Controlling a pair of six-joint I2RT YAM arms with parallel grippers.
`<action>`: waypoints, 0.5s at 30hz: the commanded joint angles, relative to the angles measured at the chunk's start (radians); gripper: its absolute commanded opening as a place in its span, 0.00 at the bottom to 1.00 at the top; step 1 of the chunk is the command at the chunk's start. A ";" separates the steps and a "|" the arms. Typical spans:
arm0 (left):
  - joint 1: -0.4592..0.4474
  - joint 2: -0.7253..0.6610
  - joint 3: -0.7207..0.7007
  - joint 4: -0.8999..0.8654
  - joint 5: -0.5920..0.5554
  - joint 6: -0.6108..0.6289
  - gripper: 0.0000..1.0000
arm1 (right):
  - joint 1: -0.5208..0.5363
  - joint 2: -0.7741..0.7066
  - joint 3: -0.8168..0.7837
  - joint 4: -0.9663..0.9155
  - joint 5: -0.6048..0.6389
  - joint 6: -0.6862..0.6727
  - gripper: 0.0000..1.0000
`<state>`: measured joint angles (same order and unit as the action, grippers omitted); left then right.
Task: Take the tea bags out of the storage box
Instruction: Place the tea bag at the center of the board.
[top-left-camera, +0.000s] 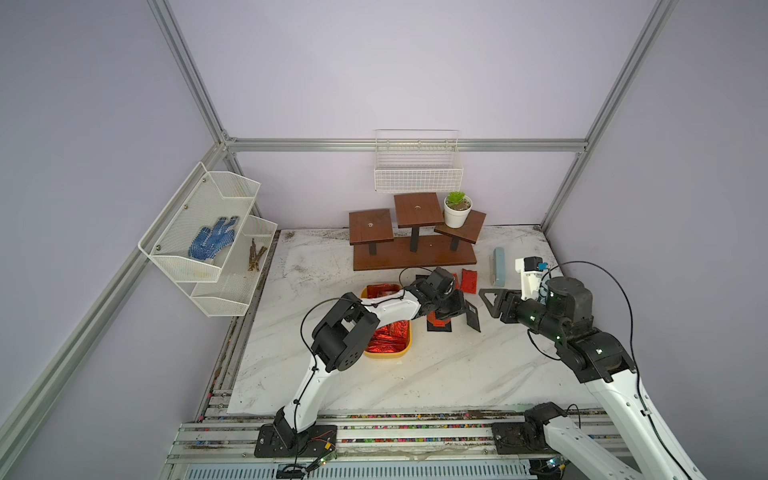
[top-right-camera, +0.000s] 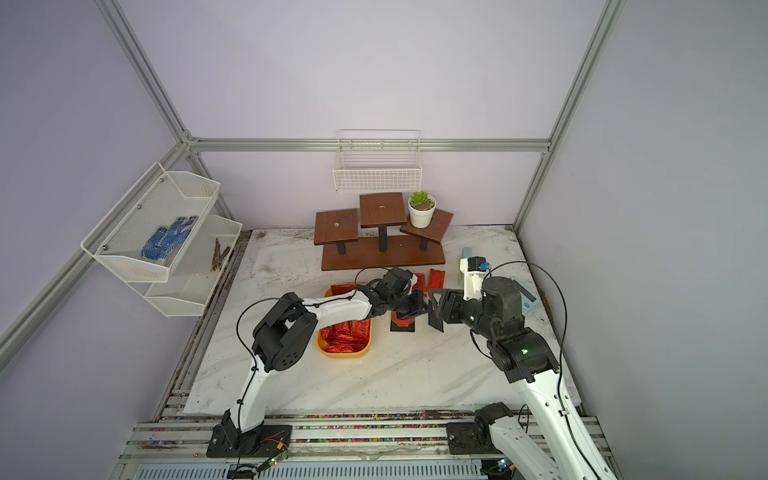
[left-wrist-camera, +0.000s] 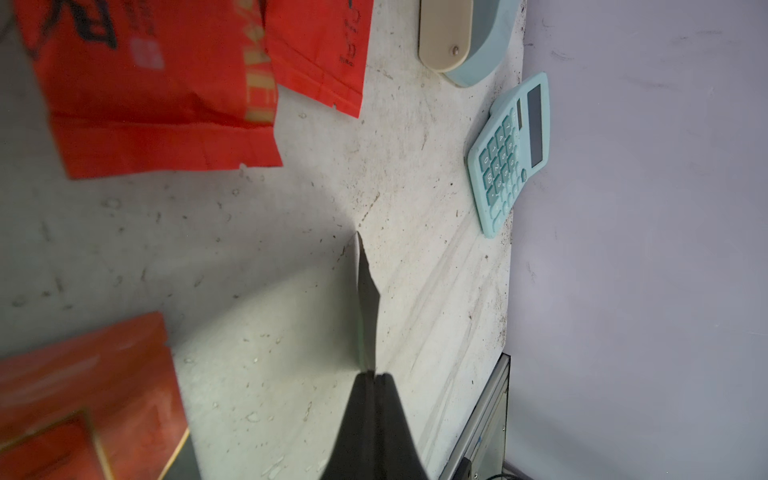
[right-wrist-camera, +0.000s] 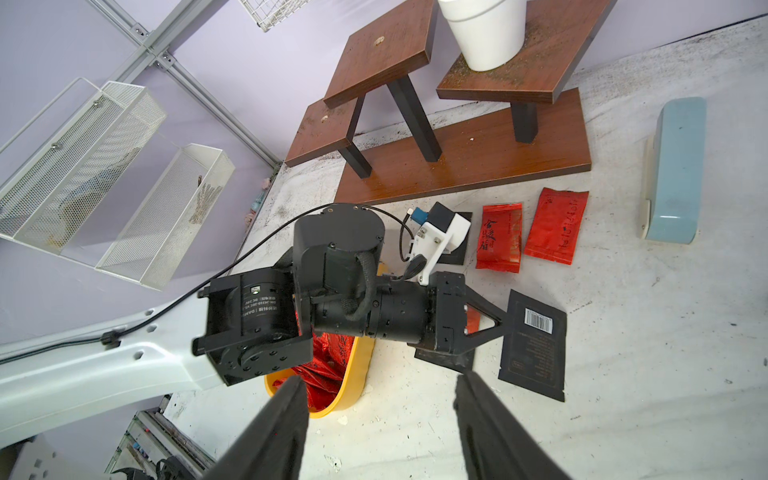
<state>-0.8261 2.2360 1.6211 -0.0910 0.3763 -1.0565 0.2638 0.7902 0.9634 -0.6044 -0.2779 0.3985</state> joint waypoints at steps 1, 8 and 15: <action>0.002 0.028 0.023 -0.009 -0.029 0.000 0.09 | -0.005 0.000 0.005 -0.016 0.013 -0.016 0.62; 0.001 -0.003 0.045 -0.119 -0.090 0.057 0.52 | -0.008 -0.001 0.001 -0.014 0.007 -0.019 0.62; -0.045 -0.161 0.011 -0.236 -0.192 0.140 0.57 | -0.007 0.003 0.001 0.022 -0.029 0.004 0.63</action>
<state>-0.8394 2.2162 1.6352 -0.2737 0.2512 -0.9810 0.2634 0.7902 0.9634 -0.6041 -0.2878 0.3969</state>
